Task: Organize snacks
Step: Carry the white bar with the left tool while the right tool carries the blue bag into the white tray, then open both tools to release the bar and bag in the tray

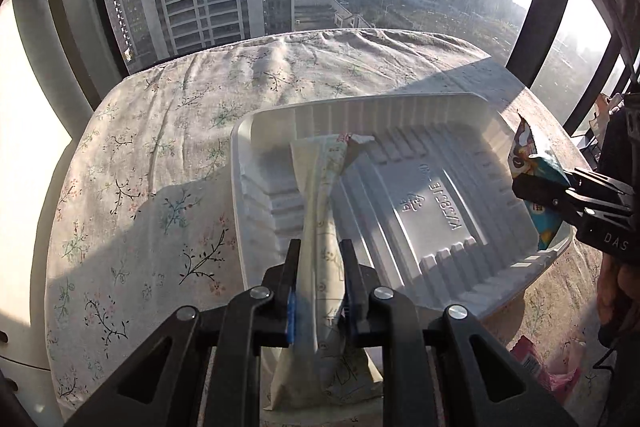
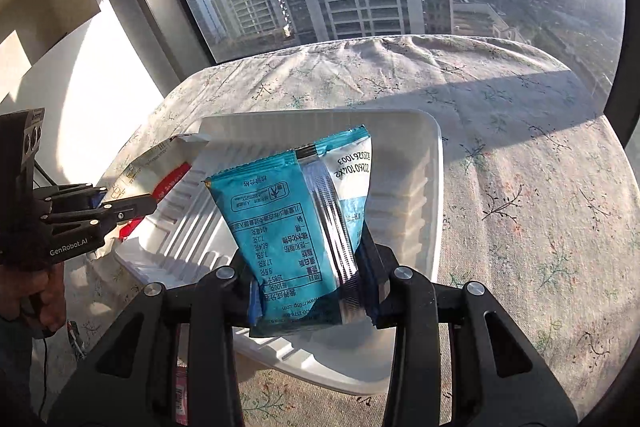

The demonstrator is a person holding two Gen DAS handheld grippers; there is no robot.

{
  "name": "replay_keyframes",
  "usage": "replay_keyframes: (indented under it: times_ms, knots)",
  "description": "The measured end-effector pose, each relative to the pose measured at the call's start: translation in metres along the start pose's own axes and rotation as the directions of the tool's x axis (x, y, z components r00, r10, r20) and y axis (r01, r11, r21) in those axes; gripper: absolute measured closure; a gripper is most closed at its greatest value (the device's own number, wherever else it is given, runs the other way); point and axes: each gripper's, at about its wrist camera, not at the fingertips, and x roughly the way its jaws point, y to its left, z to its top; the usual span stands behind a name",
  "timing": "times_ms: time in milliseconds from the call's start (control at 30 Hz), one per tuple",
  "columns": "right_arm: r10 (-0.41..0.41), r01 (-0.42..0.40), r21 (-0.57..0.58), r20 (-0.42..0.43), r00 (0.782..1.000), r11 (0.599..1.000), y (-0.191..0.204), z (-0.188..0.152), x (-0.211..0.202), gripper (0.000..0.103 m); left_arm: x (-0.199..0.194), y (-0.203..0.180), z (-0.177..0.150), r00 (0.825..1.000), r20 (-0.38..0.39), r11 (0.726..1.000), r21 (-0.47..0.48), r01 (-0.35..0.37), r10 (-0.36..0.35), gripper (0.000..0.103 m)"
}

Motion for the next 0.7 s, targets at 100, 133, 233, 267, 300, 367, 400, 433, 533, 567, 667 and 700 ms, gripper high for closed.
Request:
replay_keyframes:
  times_ms: [100, 133, 233, 267, 300, 367, 400, 433, 533, 567, 667, 700]
  knots:
    - [-0.015, 0.015, -0.009, -0.019, 1.000, 1.000, -0.001, -0.001, 0.009, 0.068, 0.006, -0.004, 0.000, 1.000, -0.006, 1.000, 0.008, -0.009, 0.009, 0.085]
    - [-0.022, 0.021, -0.014, -0.023, 0.999, 1.000, -0.001, -0.002, 0.010, 0.068, 0.007, -0.005, 0.001, 1.000, -0.009, 1.000, 0.011, -0.009, 0.009, 0.085]
    - [-0.047, 0.045, -0.032, -0.061, 0.997, 0.998, 0.000, -0.012, 0.019, 0.067, 0.007, -0.012, -0.001, 0.999, -0.010, 0.999, 0.033, -0.033, 0.033, 0.085]
    - [-0.050, 0.048, -0.029, -0.062, 0.997, 0.998, -0.001, -0.017, 0.020, 0.067, 0.007, -0.015, -0.002, 0.999, -0.008, 0.998, 0.047, -0.046, 0.046, 0.084]
    - [-0.054, 0.052, -0.029, -0.066, 0.996, 0.998, 0.000, -0.018, 0.020, 0.067, 0.007, -0.018, -0.003, 0.998, -0.008, 0.997, 0.056, -0.055, 0.055, 0.084]
    - [-0.061, 0.059, -0.025, -0.078, 0.995, 0.998, 0.001, -0.020, 0.018, 0.067, 0.008, -0.021, -0.006, 0.998, -0.011, 0.996, 0.066, -0.063, 0.064, 0.083]
    - [-0.066, 0.064, -0.026, -0.081, 0.995, 0.998, 0.002, -0.021, 0.018, 0.067, 0.009, -0.022, -0.006, 0.998, -0.014, 0.996, 0.067, -0.062, 0.063, 0.082]
    - [-0.070, 0.068, -0.027, -0.085, 0.994, 0.997, 0.003, -0.022, 0.018, 0.065, 0.011, -0.023, -0.007, 0.998, -0.019, 0.996, 0.067, -0.062, 0.063, 0.080]
    - [-0.076, 0.074, -0.024, -0.096, 0.992, 0.997, 0.005, -0.023, 0.018, 0.064, 0.017, -0.024, -0.010, 0.998, -0.032, 0.996, 0.068, -0.059, 0.061, 0.070]
    - [-0.078, 0.076, -0.029, -0.097, 0.992, 0.997, 0.006, -0.024, 0.018, 0.062, 0.018, -0.022, -0.011, 0.998, -0.031, 0.997, 0.061, -0.049, 0.051, 0.069]
    - [-0.079, 0.077, -0.035, -0.077, 0.994, 0.996, 0.006, -0.026, 0.020, 0.051, 0.017, -0.021, -0.010, 0.999, -0.029, 0.999, 0.047, -0.022, 0.023, 0.065]
    - [-0.089, 0.086, -0.039, -0.071, 0.993, 0.996, 0.006, -0.026, 0.020, 0.048, 0.016, -0.021, -0.010, 1.000, -0.026, 0.999, 0.043, -0.008, 0.009, 0.059]
